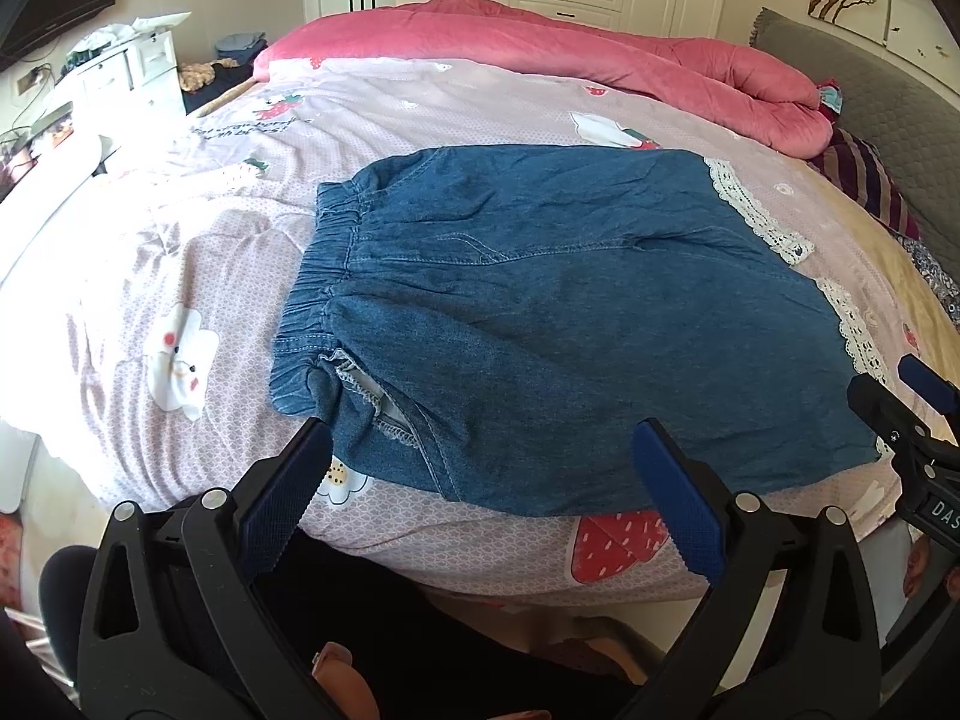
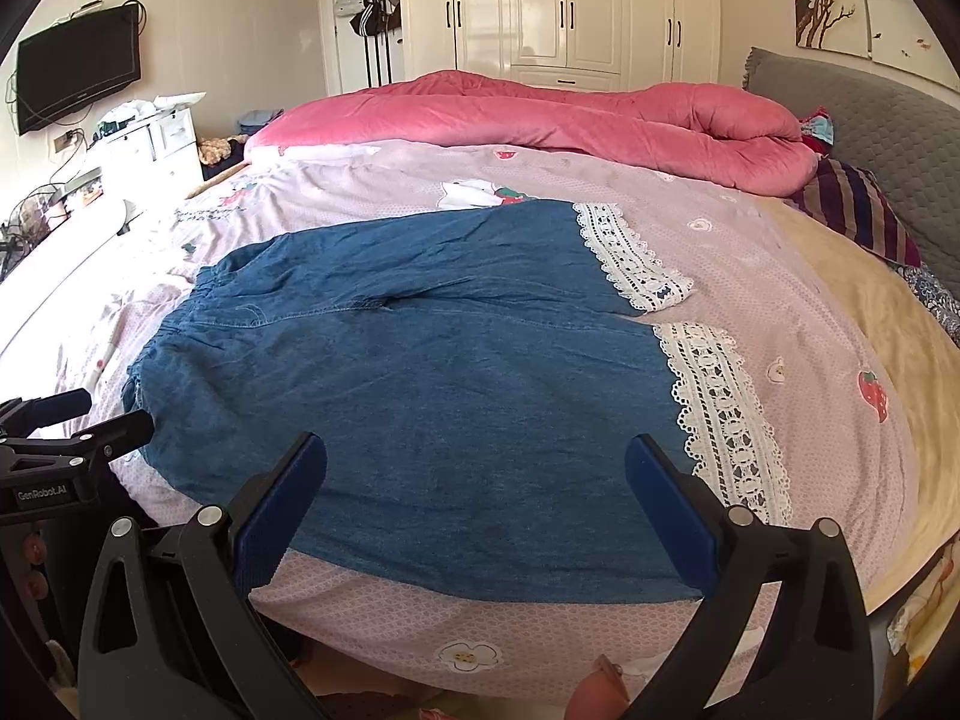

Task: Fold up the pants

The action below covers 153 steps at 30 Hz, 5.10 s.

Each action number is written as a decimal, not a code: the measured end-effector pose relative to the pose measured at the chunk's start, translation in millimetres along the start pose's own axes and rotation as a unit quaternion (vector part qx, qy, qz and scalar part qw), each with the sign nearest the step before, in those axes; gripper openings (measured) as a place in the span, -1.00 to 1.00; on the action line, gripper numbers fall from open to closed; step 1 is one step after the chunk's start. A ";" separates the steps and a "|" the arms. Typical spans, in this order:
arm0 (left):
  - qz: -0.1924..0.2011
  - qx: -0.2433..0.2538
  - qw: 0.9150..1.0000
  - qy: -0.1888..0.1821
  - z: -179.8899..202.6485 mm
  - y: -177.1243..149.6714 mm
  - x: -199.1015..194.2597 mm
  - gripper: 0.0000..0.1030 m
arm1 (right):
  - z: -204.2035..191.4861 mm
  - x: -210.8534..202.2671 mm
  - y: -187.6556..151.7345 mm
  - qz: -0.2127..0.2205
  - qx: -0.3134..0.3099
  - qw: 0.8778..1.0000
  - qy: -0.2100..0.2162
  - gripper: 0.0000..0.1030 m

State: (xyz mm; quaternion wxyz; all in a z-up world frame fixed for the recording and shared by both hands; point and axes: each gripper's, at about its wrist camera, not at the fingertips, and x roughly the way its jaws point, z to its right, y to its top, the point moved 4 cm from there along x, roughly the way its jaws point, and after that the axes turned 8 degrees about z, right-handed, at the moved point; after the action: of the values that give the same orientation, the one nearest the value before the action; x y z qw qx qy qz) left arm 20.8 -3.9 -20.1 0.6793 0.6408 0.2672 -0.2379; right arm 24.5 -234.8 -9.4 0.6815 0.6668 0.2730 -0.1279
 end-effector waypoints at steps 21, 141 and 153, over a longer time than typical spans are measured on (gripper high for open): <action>-0.002 -0.004 1.000 0.004 -3.0 1.8 5.6 0.82 | -2.0 9.0 1.8 -0.001 0.000 1.000 0.002 0.92; 0.004 -0.002 0.995 -0.100 -114.2 -0.5 13.3 0.16 | -142.4 61.8 -27.9 -0.147 -0.114 0.926 0.328 -0.27; 0.028 -0.047 0.996 -0.073 -142.1 6.4 -19.7 0.33 | -145.9 60.6 -31.7 -0.151 -0.107 0.922 0.341 0.02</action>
State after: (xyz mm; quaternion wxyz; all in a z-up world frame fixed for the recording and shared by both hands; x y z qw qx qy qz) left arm 2.2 138.0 -7.3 0.7328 0.5964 0.2091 -0.2521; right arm 27.6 -83.0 -63.3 0.5872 0.5441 0.5982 0.0354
